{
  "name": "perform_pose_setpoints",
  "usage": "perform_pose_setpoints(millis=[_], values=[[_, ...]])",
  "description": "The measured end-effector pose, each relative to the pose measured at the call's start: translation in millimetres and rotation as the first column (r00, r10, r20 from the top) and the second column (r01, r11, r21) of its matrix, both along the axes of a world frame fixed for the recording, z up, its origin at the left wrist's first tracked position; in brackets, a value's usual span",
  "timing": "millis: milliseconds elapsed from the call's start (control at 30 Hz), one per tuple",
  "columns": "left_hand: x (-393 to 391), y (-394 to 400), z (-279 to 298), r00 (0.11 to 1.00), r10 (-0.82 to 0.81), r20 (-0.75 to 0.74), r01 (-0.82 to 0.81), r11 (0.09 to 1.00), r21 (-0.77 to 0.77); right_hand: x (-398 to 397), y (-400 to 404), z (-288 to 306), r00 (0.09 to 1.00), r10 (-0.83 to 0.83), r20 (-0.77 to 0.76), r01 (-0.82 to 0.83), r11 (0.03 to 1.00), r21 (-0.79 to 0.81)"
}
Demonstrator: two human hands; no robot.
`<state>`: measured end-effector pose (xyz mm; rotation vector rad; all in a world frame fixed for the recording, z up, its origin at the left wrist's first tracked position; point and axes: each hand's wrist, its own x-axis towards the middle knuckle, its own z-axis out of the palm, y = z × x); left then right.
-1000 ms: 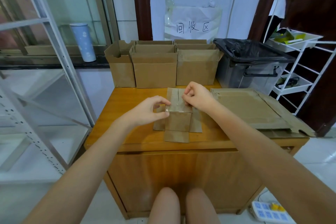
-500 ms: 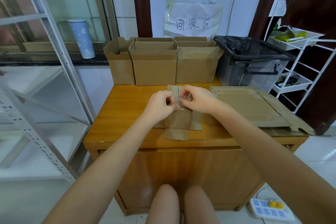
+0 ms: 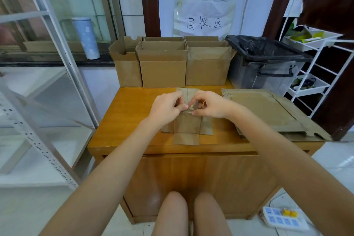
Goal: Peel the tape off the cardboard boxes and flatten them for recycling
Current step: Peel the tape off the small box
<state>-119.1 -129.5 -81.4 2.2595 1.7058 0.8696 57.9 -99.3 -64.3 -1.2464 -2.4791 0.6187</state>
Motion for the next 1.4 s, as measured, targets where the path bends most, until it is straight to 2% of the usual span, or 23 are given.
perform_pose_setpoints(millis=[200, 300, 333, 367, 433, 500, 567, 733, 867, 1000, 1067, 1233, 1400], values=[[0.7, 1.3, 3.5, 0.998, -0.004, -0.061, 0.005, 1.0, 0.024, 1.8, 3.5, -5.1, 0.998, -0.041, -0.037, 0.04, 0.999, -0.019], [1.0, 4.1, 4.5, 0.999, 0.013, -0.039, -0.013, 1.0, 0.0, -0.3, -4.8, -5.1, 0.998, -0.063, -0.022, 0.062, 0.998, -0.015], [0.7, 5.5, 5.5, 0.999, 0.02, -0.025, -0.02, 1.0, -0.013, -3.2, -8.7, -6.0, 0.996, -0.076, 0.036, 0.075, 0.996, 0.042], [0.5, 6.7, 7.0, 1.0, 0.025, -0.016, -0.026, 0.999, -0.025, -7.3, -13.3, -8.1, 0.985, -0.115, 0.125, 0.094, 0.982, 0.164], [0.4, 8.5, 10.9, 0.999, 0.026, -0.039, -0.027, 0.999, -0.028, -17.3, -24.6, -15.1, 0.941, -0.259, 0.217, 0.122, 0.859, 0.497], [0.0, 7.9, 14.4, 0.993, -0.007, -0.12, 0.008, 1.0, 0.006, -26.0, -35.3, -28.2, 0.939, -0.318, 0.129, 0.138, 0.693, 0.708], [-3.2, 6.6, 15.6, 0.978, -0.088, -0.189, 0.098, 0.994, 0.045, -33.4, -40.3, -47.0, 0.945, -0.326, 0.03, 0.177, 0.585, 0.792], [-18.4, 5.7, 9.9, 0.964, -0.245, -0.099, 0.241, 0.969, -0.048, -40.8, -35.7, -76.2, 0.933, -0.356, -0.056, 0.275, 0.6, 0.751], [-27.4, 3.6, 9.5, 0.949, -0.314, -0.005, 0.311, 0.94, -0.143, -35.6, -28.0, -76.6, 0.959, -0.271, -0.081, 0.227, 0.565, 0.793], [-30.6, 1.5, 5.4, 0.91, -0.376, -0.174, 0.34, 0.918, -0.205, -31.5, -23.8, -74.4, 0.966, -0.249, -0.069, 0.198, 0.542, 0.817], [-32.8, -2.1, -3.7, 0.905, -0.377, -0.196, 0.331, 0.915, -0.233, -32.7, -23.0, -73.5, 0.962, -0.267, -0.051, 0.198, 0.558, 0.806], [-27.8, -5.4, -15.2, 0.955, -0.249, -0.161, 0.246, 0.969, -0.035, -30.5, -22.4, -71.2, 0.966, -0.257, -0.021, 0.171, 0.577, 0.798], [-25.1, -3.0, -18.6, 0.974, -0.227, -0.021, 0.226, 0.972, -0.06, -37.5, -23.5, -67.7, 0.944, -0.331, -0.021, 0.214, 0.558, 0.802]])
